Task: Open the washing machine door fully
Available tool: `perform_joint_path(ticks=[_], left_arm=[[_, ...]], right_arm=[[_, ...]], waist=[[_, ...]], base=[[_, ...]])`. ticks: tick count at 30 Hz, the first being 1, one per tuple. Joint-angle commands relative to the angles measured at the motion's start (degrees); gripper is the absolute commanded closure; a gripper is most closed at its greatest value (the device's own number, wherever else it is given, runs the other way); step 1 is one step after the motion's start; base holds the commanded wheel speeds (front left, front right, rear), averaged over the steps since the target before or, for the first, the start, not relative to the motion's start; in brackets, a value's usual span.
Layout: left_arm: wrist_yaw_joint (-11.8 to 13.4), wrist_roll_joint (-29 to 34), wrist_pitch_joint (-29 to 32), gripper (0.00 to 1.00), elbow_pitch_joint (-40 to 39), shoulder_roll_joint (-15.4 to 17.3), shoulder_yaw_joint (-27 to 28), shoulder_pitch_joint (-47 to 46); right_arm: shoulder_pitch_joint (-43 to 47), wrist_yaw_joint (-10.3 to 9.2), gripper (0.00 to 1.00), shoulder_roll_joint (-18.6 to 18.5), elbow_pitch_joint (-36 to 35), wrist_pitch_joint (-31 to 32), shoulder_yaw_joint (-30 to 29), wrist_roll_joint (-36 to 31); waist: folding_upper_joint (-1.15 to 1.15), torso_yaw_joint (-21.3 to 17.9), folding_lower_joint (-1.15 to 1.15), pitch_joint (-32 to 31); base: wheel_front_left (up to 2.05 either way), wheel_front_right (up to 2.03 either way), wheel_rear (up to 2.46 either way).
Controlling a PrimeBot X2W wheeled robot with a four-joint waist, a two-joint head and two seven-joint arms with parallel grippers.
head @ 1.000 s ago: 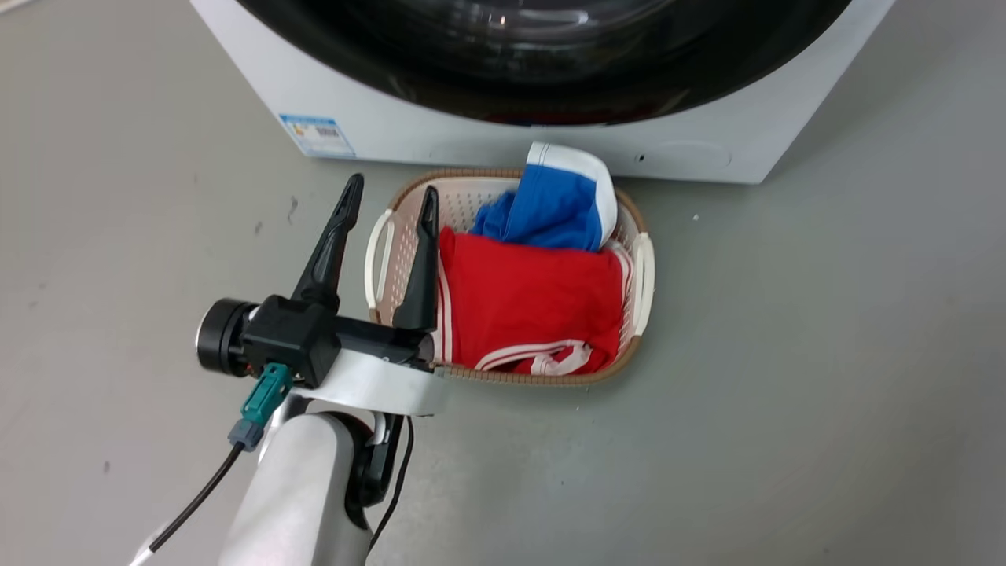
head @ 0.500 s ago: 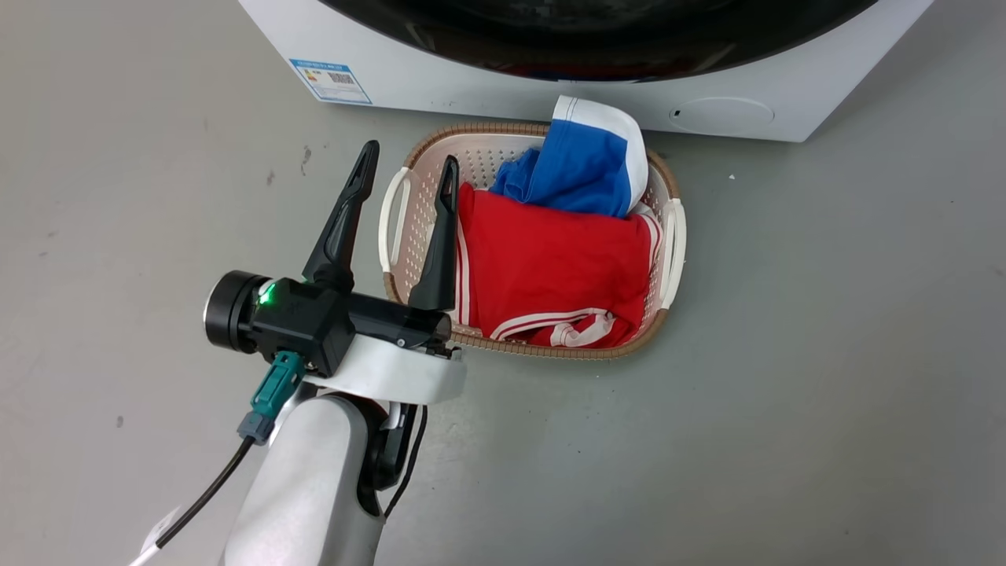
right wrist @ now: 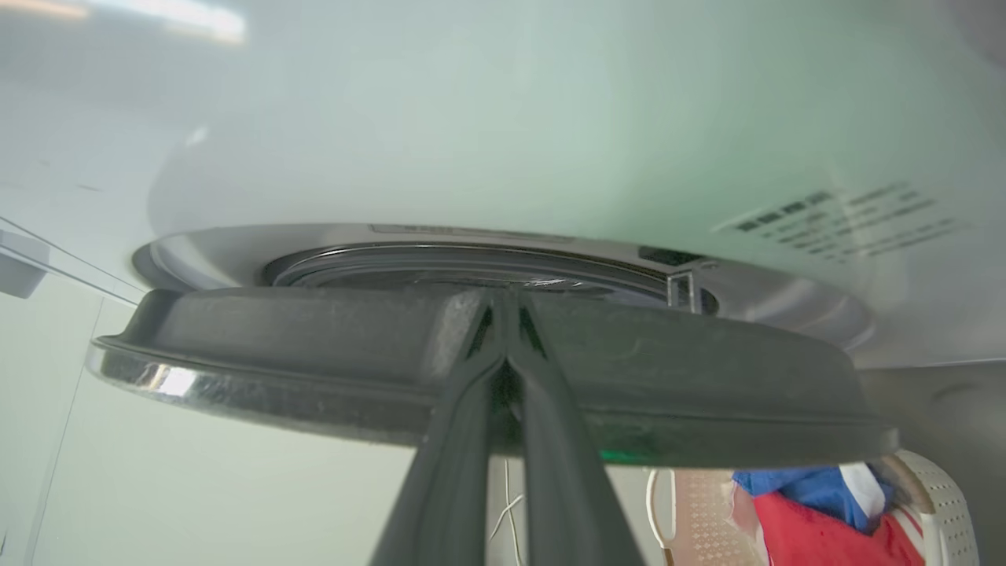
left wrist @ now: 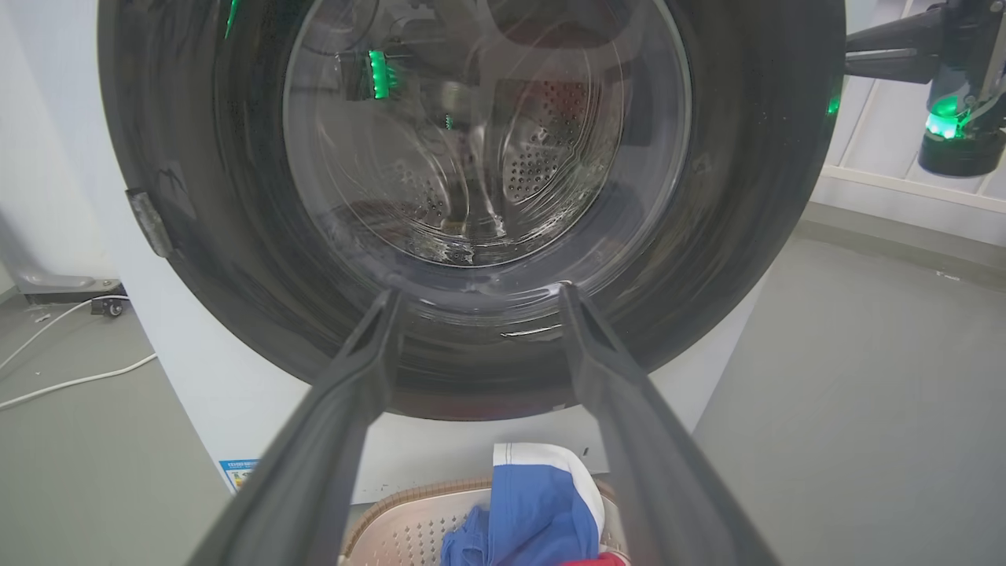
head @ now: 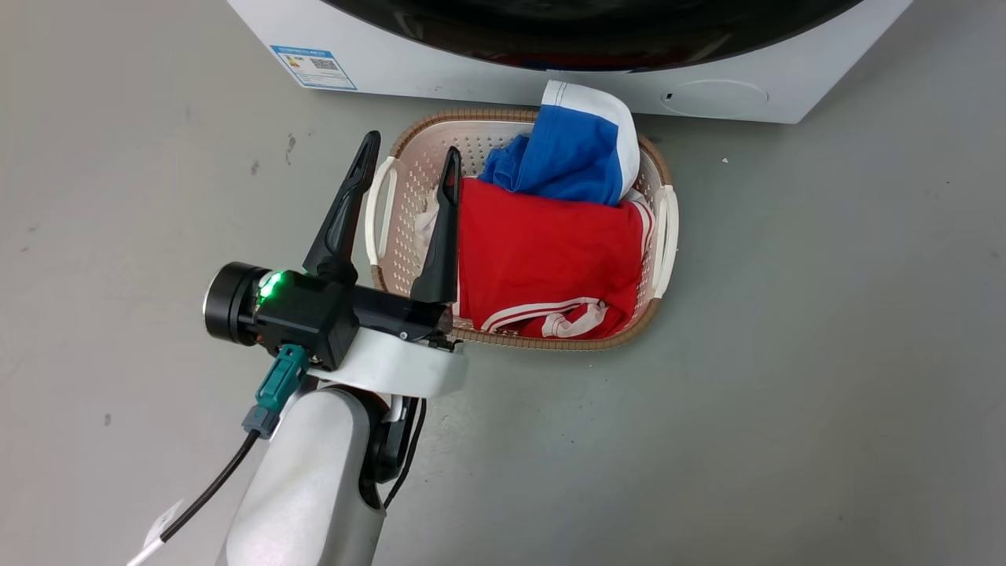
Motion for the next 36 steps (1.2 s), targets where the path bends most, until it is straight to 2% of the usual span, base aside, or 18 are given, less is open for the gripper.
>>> perform_joint_path(ticks=[1,10,14,25,36], left_arm=[[-0.1,0.2,-0.1,0.00,0.1,0.0,0.1,-0.6],[-0.1,-0.2,-0.1,0.00,1.3,0.0,0.1,0.6],[-0.3,-0.4,-0.1,0.00,1.8,0.0,0.2,0.9],[-0.4,-0.8,-0.1,0.00,2.7,0.0,0.2,2.1],[-0.9,-1.0,-0.1,0.00,3.8,0.0,0.5,4.0]], right_arm=[[0.4,0.01,1.00,1.6,0.0,1.0,0.7,-0.2],[4.2,0.02,1.00,1.4,-2.6,5.7,0.2,0.6],[6.1,0.08,1.00,2.4,-5.2,8.8,0.4,1.5],[11.6,0.07,1.00,2.4,-10.7,9.4,-1.6,2.3],[18.8,0.08,1.00,3.0,-16.5,12.7,-2.6,3.0]], waist=[[0.00,-0.1,0.00,0.0],[0.00,-0.9,0.00,-1.7],[0.00,-1.0,0.00,-2.5],[0.00,-1.1,0.00,-5.3],[0.00,-0.6,0.00,-9.6]], base=[[0.00,0.00,0.00],[0.00,0.00,0.00],[0.00,0.00,0.00],[0.00,0.00,0.00],[0.00,0.00,0.00]])
